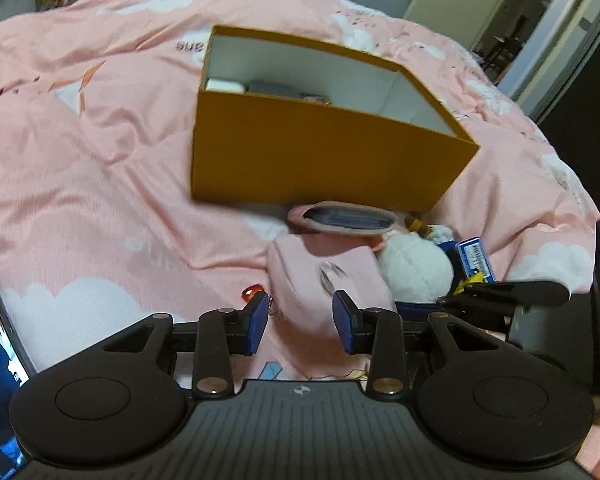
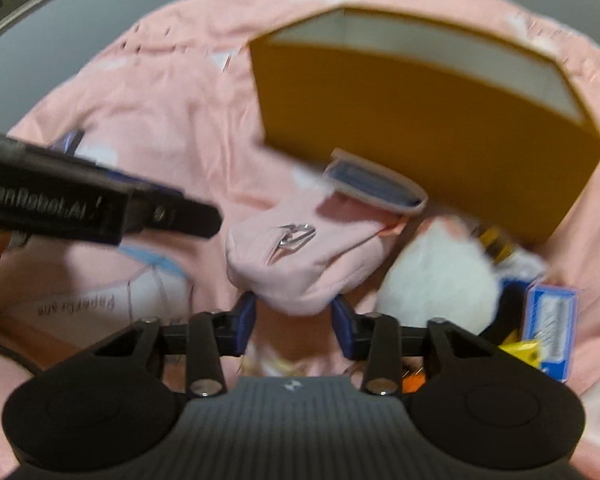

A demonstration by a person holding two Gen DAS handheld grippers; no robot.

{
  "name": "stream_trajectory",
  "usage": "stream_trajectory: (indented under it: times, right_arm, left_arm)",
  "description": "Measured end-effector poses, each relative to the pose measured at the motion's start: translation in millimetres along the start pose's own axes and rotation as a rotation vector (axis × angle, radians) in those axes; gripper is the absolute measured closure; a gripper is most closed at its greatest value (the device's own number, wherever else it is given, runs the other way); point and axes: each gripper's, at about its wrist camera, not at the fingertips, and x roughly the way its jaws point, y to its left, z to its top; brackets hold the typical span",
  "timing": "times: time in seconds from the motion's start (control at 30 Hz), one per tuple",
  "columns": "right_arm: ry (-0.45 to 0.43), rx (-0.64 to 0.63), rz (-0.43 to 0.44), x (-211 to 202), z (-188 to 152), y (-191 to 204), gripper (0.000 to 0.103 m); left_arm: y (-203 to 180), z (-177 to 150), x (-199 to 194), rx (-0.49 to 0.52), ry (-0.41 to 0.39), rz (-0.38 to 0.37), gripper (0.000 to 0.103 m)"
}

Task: Organize objects
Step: 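Grasp the pink pouch by its strap with the left gripper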

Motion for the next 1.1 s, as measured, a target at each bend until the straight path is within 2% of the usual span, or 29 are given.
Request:
stream_trajectory:
  times: [0.03, 0.13, 0.23, 0.27, 0.33, 0.5, 0.6, 0.7, 0.83, 0.93, 1.1]
  right_arm:
    - [-0.024, -0.001, -0.045, 0, 2, -2, 0.103]
    - [-0.072, 0.076, -0.044, -3, 14, -20, 0.103]
    - [-0.073, 0.098, -0.021, 4, 25, -28, 0.103]
    - [-0.072, 0.089, -0.029, 5, 27, -27, 0.103]
    - [-0.064, 0.069, -0.028, 7, 27, -25, 0.096]
    - [0.055, -0.092, 0.001, 17, 8, -4, 0.091]
    - [0.093, -0.171, 0.005, 22, 0, 6, 0.077]
    - [0.113, -0.214, 0.017, 22, -3, 10, 0.073]
    - [0.142, -0.266, 0.050, 22, -8, 18, 0.053]
    - [0.146, -0.306, 0.043, 24, -10, 25, 0.041]
    - [0.095, -0.343, 0.034, 26, -8, 32, 0.033]
  left_arm:
    - [-2, 1, 0, 0.016, 0.001, -0.002, 0.060]
    - [-7, 2, 1, 0.072, 0.000, 0.019, 0.059]
    - [-12, 2, 10, 0.130, 0.032, 0.055, 0.059]
    - [-13, 1, 12, 0.143, 0.037, 0.072, 0.059]
    - [-12, 1, 16, 0.152, 0.057, 0.086, 0.059]
    - [-1, -1, 24, 0.107, 0.117, 0.110, 0.059]
    - [-3, -3, 23, 0.116, 0.120, 0.123, 0.059]
    - [-5, -7, 22, 0.131, 0.126, 0.141, 0.059]
    - [-1, -8, 23, 0.102, 0.123, 0.136, 0.059]
    - [-1, -7, 22, 0.087, 0.115, 0.133, 0.059]
    - [-1, -8, 21, 0.081, 0.100, 0.132, 0.059]
